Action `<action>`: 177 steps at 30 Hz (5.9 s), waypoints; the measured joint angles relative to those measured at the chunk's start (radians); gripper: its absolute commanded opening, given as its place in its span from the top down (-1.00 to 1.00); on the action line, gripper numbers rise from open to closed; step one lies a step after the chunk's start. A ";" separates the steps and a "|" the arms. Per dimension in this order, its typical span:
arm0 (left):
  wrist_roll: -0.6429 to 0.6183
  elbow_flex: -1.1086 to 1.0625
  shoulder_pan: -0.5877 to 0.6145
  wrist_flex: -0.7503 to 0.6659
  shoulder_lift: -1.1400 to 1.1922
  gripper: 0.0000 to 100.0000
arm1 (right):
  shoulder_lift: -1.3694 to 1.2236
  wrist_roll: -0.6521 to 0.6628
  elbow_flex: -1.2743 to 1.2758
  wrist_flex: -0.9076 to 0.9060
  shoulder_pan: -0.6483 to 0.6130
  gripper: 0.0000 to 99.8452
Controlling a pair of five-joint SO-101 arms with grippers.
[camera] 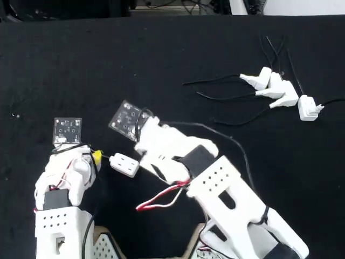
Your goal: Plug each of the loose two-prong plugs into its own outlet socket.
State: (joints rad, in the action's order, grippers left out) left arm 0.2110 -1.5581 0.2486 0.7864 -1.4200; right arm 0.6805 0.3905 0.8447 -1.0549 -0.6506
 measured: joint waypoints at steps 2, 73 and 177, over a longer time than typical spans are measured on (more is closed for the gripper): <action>0.000 -0.008 -0.014 0.000 0.000 0.50 | 0.000 0.000 0.080 0.034 0.051 0.98; 0.002 -0.008 -0.031 0.043 0.000 0.50 | -0.345 0.272 0.250 0.230 0.226 0.99; 0.245 0.037 -0.034 0.252 0.000 0.50 | -0.218 -0.146 -0.187 -0.109 -0.077 0.98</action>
State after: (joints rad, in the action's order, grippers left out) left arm 0.4565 -1.5213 0.2148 1.0380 -1.4200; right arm 0.4626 0.2447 0.6575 -1.1638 -0.7273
